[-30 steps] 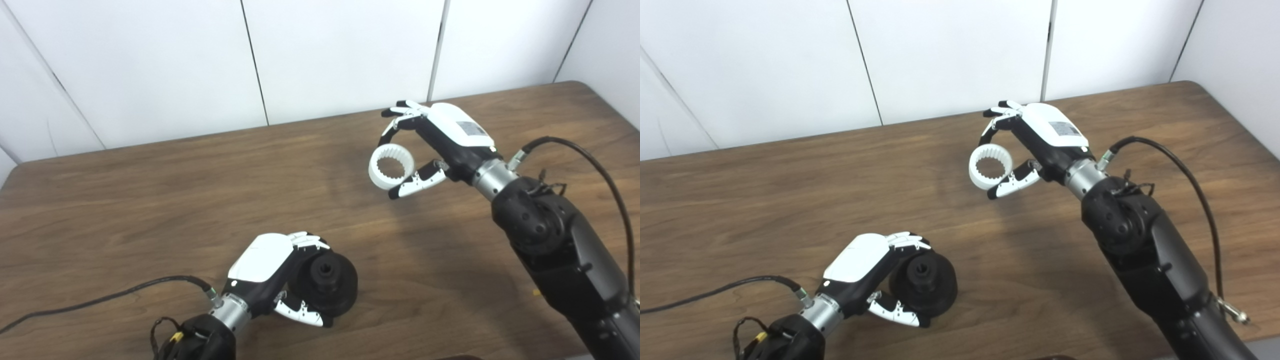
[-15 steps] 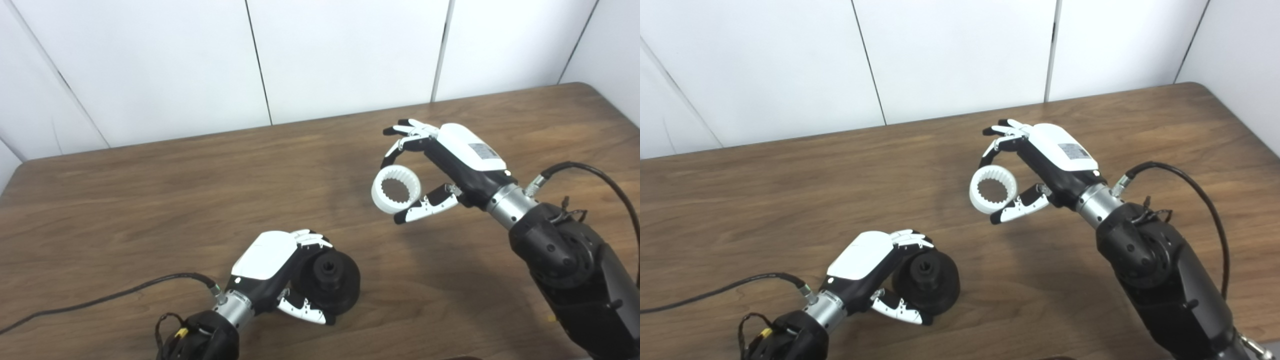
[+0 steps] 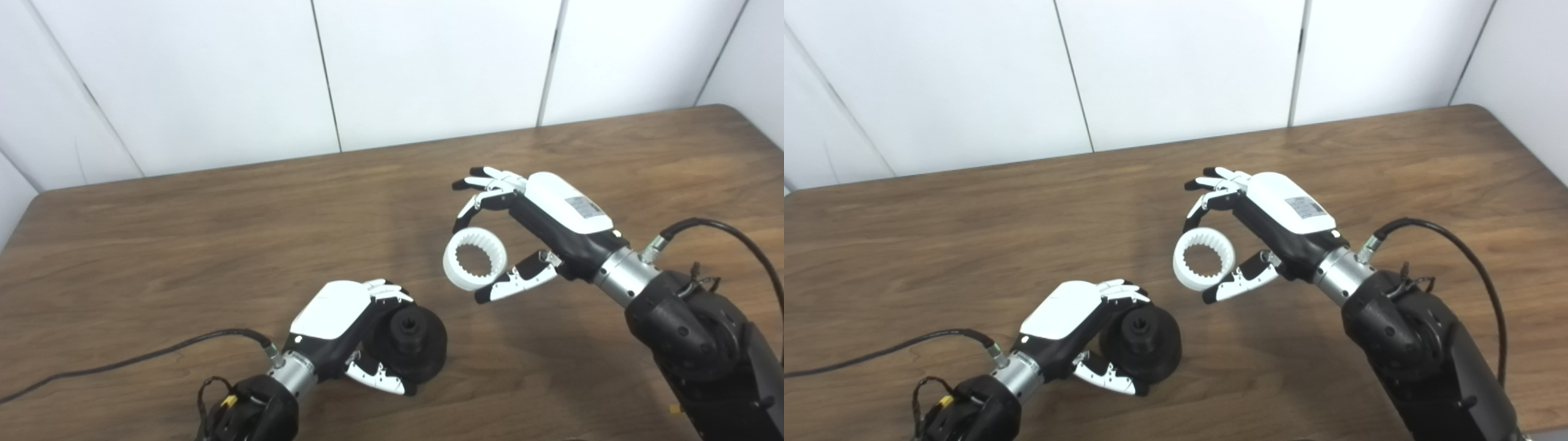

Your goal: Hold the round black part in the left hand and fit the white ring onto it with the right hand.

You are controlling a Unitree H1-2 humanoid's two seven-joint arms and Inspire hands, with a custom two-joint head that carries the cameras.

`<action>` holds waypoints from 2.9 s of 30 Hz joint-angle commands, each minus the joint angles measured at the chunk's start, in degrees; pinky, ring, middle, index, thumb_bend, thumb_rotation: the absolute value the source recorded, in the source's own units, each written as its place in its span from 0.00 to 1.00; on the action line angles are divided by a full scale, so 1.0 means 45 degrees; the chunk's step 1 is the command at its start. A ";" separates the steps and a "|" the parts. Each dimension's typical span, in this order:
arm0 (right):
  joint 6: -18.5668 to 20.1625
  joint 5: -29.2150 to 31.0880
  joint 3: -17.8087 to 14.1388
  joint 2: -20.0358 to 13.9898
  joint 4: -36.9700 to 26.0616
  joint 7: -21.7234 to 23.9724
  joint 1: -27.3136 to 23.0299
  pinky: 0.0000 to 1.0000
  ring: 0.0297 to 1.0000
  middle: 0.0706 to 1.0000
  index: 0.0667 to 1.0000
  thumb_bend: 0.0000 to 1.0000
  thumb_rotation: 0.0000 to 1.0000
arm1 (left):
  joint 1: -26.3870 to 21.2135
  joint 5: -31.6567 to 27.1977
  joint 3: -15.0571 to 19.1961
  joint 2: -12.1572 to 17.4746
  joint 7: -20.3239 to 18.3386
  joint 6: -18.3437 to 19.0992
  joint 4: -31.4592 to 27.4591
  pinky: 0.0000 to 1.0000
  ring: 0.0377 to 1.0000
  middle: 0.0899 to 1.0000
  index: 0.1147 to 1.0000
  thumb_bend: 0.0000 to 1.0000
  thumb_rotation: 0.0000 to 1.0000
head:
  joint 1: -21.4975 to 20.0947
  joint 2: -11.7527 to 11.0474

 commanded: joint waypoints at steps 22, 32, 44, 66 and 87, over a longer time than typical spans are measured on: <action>-0.0571 -0.0139 0.0859 0.0547 -0.0540 0.0885 -0.0638 0.97 0.97 0.87 0.46 0.52 0.17 | -0.0824 0.0117 0.0109 0.0071 -0.0614 0.0641 -0.0444 0.88 0.91 0.86 0.68 0.82 0.39 | 0.0979 0.1057; -0.0554 -0.0251 0.1090 0.0733 -0.0528 0.1018 -0.0569 0.98 0.97 0.88 0.46 0.52 0.17 | -0.0800 0.0130 0.0124 0.0030 -0.0562 0.0677 -0.0514 0.86 0.91 0.85 0.68 0.83 0.37 | 0.0847 0.1183; -0.0496 -0.0325 0.1329 0.0992 -0.0310 0.1167 -0.0508 0.97 0.97 0.88 0.46 0.52 0.16 | -0.0815 0.0057 0.0124 0.0073 -0.0520 0.0632 -0.0518 0.86 0.91 0.85 0.68 0.83 0.36 | 0.0755 0.1225; -0.0730 -0.0496 0.1485 0.1496 0.0609 0.0960 -0.0663 0.97 0.98 0.88 0.46 0.52 0.16 | -0.0737 0.0143 0.0049 -0.0020 -0.0642 0.0762 -0.0632 0.86 0.91 0.85 0.69 0.83 0.36 | 0.0891 0.1004; -0.0840 -0.0892 0.1690 0.1694 0.0798 0.1123 -0.0871 0.99 0.99 0.88 0.46 0.52 0.16 | -0.0750 0.0241 0.0032 -0.0121 -0.0737 0.0948 -0.0779 0.87 0.91 0.86 0.70 0.81 0.36 | 0.0919 0.1183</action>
